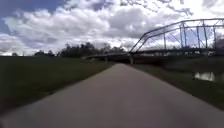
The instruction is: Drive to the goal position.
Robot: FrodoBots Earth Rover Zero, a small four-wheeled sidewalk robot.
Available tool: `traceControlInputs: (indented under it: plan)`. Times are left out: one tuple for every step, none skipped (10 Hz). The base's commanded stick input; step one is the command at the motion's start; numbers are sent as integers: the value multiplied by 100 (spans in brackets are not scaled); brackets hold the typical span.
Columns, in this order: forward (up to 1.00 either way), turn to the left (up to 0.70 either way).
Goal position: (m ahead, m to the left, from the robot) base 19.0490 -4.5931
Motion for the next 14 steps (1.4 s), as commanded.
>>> traceControlInputs:
  plan:
    - [100,0]
    - [100,0]
    - [100,0]
    - [100,0]
    - [100,0]
    - [100,0]
    - [100,0]
    - [100,0]
    - [100,0]
    - [100,0]
    - [100,0]
    - [100,0]
    - [100,0]
    - [100,0]
